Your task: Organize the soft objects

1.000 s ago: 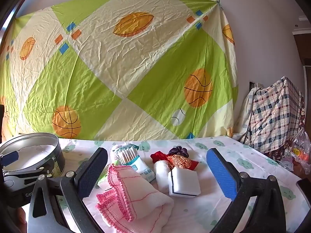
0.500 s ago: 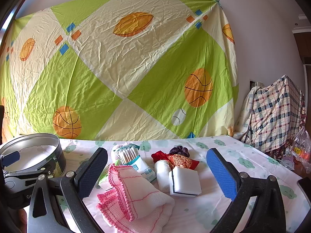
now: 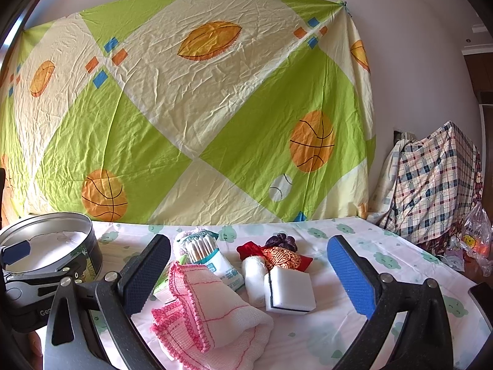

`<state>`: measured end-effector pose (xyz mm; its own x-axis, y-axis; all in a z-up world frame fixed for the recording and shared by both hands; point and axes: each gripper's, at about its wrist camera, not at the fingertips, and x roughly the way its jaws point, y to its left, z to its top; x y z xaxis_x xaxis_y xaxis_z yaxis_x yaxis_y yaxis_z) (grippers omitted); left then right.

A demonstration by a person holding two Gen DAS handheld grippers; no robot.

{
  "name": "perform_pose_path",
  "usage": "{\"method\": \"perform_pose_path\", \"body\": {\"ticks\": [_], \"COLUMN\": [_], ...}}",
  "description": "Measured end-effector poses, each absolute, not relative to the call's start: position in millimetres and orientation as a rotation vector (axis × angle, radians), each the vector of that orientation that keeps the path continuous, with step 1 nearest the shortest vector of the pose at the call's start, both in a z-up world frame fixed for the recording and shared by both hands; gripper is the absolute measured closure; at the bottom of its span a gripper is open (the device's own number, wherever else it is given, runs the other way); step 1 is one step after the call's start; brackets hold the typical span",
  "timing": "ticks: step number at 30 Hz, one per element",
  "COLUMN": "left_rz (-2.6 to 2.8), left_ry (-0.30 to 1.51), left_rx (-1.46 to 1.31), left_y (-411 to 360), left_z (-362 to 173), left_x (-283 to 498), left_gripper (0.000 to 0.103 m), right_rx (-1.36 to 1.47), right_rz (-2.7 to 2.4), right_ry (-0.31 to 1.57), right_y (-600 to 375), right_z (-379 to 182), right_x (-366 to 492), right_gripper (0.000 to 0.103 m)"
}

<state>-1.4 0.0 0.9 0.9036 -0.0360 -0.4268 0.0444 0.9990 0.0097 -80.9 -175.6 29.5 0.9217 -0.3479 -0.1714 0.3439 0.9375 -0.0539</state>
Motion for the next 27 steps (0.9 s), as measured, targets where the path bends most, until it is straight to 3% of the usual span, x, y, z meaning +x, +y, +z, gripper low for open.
{"method": "perform_pose_path", "body": {"ticks": [27], "left_rz": [-0.050], "left_ry": [0.451], "left_rx": [0.001], "left_y": [2], "left_z": [0], "left_x": [-1], "left_gripper": [0.000], "right_rx": [-0.063], "right_rz": [-0.396], "right_ry": [0.122], "right_y": [-182], "right_z": [36], "right_x": [-90], "right_gripper": [0.001]}}
